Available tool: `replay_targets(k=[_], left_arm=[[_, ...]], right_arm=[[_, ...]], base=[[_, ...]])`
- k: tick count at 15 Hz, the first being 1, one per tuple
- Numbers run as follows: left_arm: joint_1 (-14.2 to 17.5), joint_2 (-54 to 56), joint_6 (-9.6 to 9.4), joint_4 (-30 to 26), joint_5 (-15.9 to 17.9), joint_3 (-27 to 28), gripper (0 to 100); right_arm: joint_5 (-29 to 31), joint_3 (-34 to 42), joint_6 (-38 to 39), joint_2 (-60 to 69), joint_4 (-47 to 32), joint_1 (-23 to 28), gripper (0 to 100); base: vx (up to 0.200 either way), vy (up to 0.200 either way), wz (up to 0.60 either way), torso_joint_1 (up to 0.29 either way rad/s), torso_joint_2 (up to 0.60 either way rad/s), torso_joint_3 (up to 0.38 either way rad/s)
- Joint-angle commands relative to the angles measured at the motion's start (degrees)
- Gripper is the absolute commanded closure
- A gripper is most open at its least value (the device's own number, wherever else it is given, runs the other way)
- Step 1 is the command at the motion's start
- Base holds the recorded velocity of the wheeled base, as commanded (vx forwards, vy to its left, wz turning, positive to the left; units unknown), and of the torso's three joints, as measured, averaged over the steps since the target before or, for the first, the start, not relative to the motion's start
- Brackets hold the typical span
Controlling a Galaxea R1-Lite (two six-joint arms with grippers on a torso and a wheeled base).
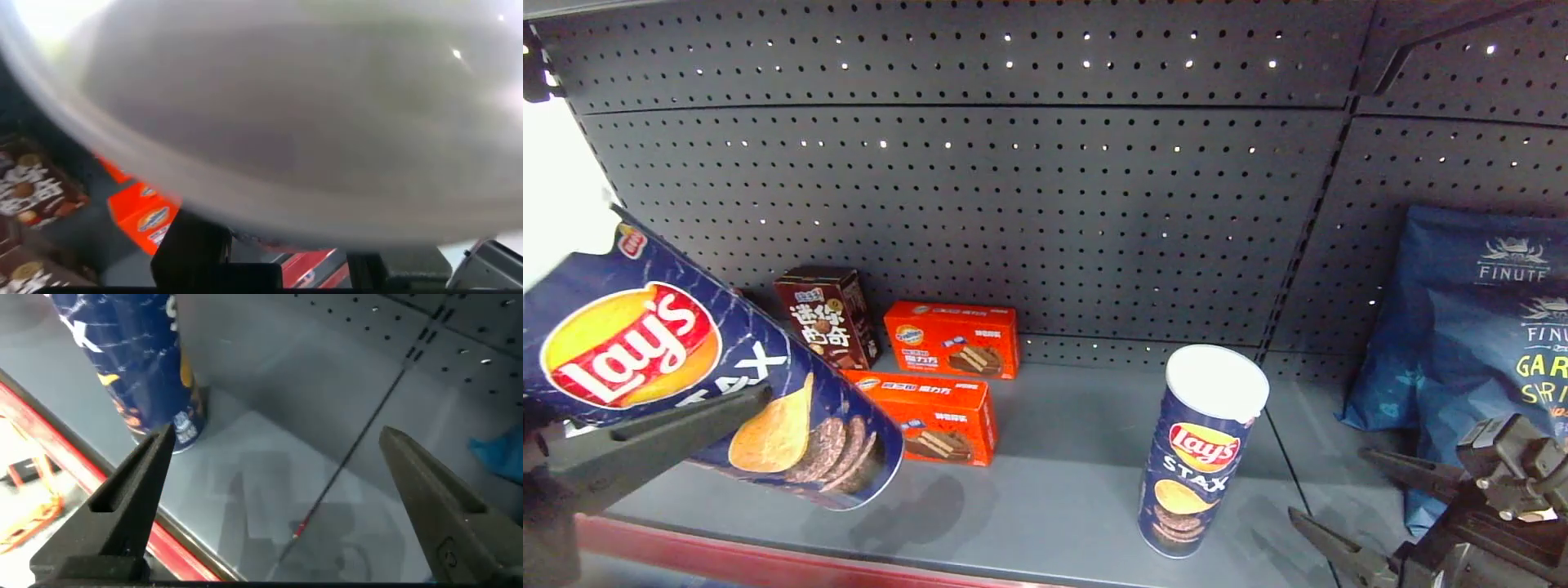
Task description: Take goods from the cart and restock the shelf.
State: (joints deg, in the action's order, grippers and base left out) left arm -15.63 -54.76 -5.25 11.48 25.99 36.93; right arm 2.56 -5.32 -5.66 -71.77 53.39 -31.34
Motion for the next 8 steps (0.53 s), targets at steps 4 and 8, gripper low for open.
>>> replay_targets(k=[4,8], left_arm=[[-4.5,-2.7,-0.02,0.0,-0.2,0.2,100],[-6.9,-5.1,0.07,0.1,-1.8,0.9,100]], right_arm=[[1.3,1.3,0.5,2.9,-0.6,-1.7,0],[1.2,1.1,0.6,3.6,-0.7,-1.7,0]], base=[[0.0,0.0,0.0,0.0,0.0,0.0],[0.0,0.0,0.0,0.0,0.0,0.0]])
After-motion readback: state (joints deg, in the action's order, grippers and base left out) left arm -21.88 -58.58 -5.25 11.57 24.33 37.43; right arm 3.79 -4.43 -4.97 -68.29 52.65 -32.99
